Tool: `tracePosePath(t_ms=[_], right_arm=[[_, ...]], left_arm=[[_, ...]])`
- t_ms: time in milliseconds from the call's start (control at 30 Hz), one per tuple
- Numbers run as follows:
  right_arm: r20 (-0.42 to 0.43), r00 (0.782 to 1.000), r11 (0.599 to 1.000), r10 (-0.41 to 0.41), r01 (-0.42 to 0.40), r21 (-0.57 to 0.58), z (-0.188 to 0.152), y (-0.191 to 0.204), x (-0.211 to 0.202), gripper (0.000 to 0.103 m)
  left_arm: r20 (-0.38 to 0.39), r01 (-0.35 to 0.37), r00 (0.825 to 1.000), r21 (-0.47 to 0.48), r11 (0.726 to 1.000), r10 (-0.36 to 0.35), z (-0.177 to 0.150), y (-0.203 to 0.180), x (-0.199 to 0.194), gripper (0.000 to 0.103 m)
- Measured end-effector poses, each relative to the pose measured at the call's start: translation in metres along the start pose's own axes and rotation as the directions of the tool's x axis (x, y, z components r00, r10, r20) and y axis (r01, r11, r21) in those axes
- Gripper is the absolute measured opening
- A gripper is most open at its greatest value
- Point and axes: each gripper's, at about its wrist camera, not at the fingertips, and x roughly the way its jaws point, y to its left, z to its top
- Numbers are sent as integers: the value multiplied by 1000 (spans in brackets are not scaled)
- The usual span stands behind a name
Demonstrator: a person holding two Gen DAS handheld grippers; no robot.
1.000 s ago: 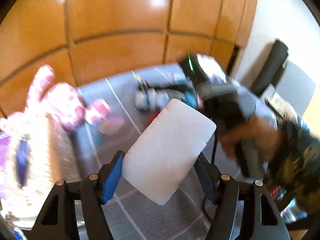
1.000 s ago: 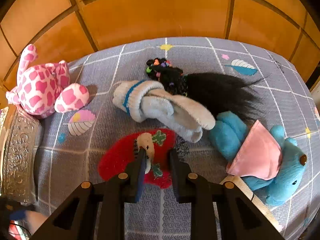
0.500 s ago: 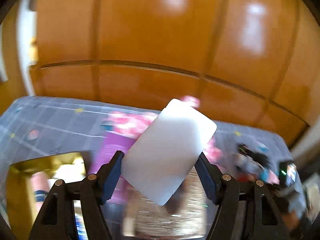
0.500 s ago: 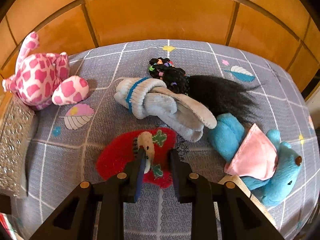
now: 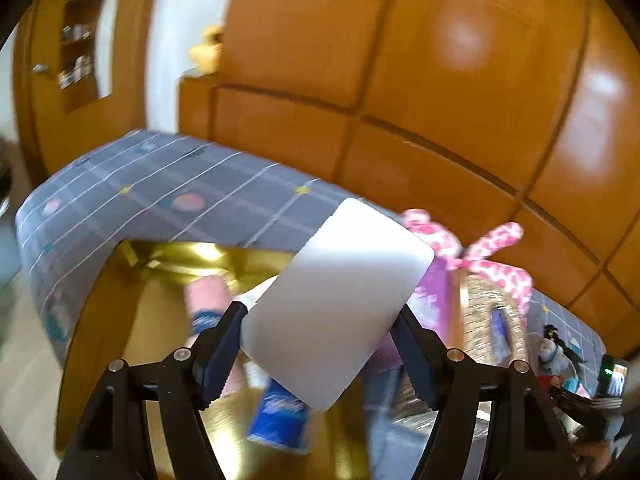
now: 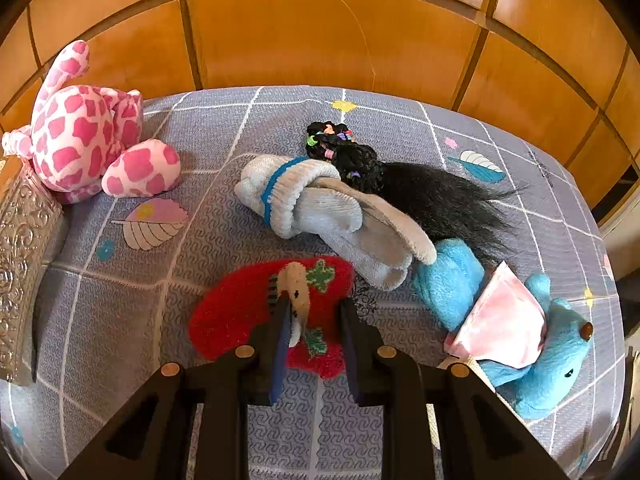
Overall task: Organize soft objects
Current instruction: 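Carry the white pad into the gold tray and open the left tool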
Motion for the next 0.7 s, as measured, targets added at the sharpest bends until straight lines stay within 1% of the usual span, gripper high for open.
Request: tracePosePath(t_ms=[133, 267, 367, 533, 600, 700], right_arm=[[3, 1000, 1000, -20, 20, -7, -1, 3, 0, 23], [7, 999, 999, -49, 49, -19, -2, 7, 0, 23], [8, 998, 998, -67, 67, -3, -2, 8, 0, 23], [10, 993, 993, -115, 115, 6, -1, 14, 1, 23], [10, 991, 991, -130, 130, 4, 0, 14, 1, 23], [6, 989, 989, -150, 150, 9, 1, 16, 1, 23]], left_arm=[[8, -65, 998, -42, 997, 66, -13, 33, -7, 74], [-17, -130, 991, -91, 987, 129, -26, 68, -3, 75], [-45, -172, 985, -127, 977, 167, -32, 93, 4, 75], [-78, -220, 975, -168, 961, 210, -40, 120, 16, 76], [-92, -232, 971, -172, 957, 219, -42, 125, 22, 77], [-121, -247, 966, -177, 953, 228, -48, 129, 30, 82]])
